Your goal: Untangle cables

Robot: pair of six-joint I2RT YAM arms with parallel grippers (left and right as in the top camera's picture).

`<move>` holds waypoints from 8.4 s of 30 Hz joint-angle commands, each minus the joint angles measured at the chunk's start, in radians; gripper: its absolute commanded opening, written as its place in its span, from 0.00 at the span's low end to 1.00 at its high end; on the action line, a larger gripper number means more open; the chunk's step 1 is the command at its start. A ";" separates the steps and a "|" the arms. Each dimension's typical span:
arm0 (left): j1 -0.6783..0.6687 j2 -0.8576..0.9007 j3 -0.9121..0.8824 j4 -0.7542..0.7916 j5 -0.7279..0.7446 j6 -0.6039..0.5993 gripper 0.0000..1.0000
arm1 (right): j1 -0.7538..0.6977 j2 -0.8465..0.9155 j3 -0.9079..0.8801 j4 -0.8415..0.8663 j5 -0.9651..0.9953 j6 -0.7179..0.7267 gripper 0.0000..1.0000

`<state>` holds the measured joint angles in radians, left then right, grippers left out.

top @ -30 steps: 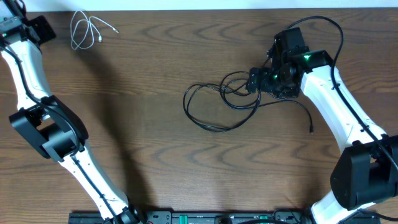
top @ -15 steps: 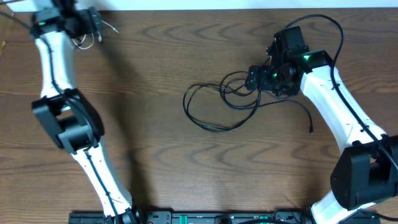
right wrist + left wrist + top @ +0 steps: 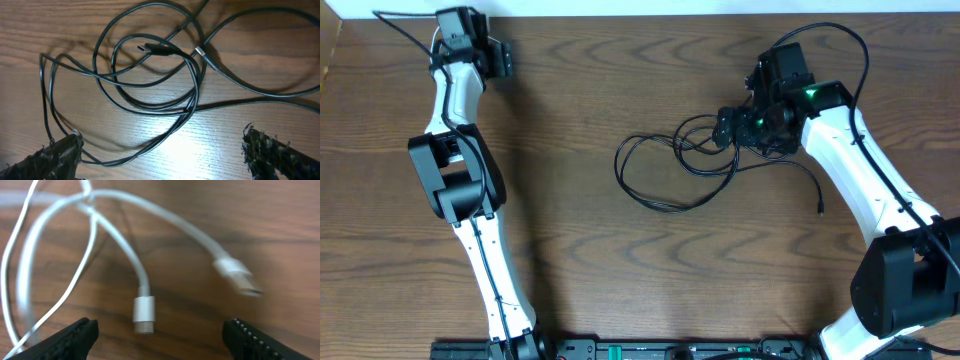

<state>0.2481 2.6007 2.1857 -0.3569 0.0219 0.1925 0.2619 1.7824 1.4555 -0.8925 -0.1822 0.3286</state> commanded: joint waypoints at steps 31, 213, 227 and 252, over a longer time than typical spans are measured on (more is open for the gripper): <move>0.058 -0.118 0.122 -0.188 0.125 -0.083 0.99 | 0.010 -0.013 -0.005 -0.040 0.008 -0.015 0.99; -0.647 -0.756 -0.999 -0.470 0.058 -1.430 0.71 | -0.202 -0.066 0.008 -0.193 -0.264 -0.030 0.99; -0.675 -0.756 -1.083 -0.380 0.045 -1.540 0.48 | -0.202 -0.066 0.008 -0.193 -0.264 -0.030 0.99; -0.665 -1.270 -0.934 -0.323 0.172 -0.825 0.07 | -0.202 -0.066 0.008 -0.193 -0.264 -0.030 0.99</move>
<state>-0.4141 1.4456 1.2320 -0.6964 0.1284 -0.8207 0.0528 1.7344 1.4540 -1.0843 -0.4488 0.3099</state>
